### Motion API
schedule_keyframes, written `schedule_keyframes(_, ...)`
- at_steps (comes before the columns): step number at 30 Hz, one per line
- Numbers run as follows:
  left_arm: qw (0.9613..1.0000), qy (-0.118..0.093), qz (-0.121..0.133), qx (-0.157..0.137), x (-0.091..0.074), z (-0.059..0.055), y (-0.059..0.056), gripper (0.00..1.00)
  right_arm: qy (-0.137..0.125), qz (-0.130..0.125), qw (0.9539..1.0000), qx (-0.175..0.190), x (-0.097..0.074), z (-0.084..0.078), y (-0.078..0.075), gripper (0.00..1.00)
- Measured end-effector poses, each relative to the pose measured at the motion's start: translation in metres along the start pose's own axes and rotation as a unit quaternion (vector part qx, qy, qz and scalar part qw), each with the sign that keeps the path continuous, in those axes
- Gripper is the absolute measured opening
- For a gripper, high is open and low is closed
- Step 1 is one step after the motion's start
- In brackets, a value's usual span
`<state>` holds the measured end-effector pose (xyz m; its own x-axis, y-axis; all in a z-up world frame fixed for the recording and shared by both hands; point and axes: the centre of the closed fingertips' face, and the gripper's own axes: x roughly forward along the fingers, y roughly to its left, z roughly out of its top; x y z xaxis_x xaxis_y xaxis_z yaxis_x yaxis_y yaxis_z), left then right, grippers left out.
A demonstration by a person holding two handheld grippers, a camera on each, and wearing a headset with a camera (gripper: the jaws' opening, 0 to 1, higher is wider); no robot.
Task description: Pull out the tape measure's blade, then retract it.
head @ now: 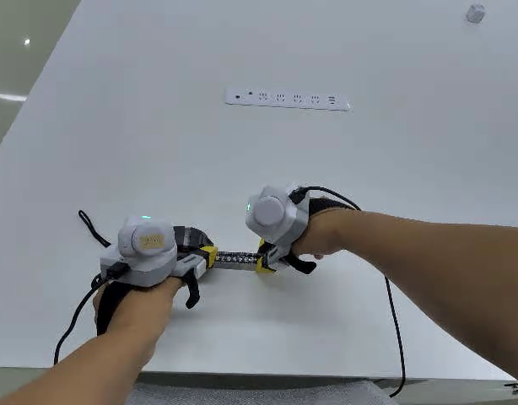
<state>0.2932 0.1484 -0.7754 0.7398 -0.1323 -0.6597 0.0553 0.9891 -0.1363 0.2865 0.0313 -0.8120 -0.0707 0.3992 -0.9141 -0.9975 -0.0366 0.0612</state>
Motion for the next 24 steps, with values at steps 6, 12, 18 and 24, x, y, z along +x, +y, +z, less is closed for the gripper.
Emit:
schedule_keyframes(6, 1.0000, 0.000, -0.001, -0.002, 0.000, 0.000, 0.000, 0.58, -0.001, 0.000, 1.0000, -0.003, 0.001, 0.003, -0.001, 0.15)
schedule_keyframes(12, 1.0000, 0.000, 0.000, -0.002, 0.000, 0.000, 0.000, 0.58, -0.004, 0.001, 1.0000, -0.004, 0.002, 0.006, 0.000, 0.15)
schedule_keyframes(18, 1.0000, 0.000, -0.001, -0.003, 0.000, 0.000, 0.000, 0.58, -0.009, 0.003, 1.0000, -0.002, 0.004, 0.009, -0.001, 0.15)
schedule_keyframes(24, 1.0000, 0.000, -0.002, -0.003, 0.000, 0.000, 0.000, 0.58, -0.013, 0.003, 0.9999, -0.004, 0.006, 0.013, 0.000, 0.15)
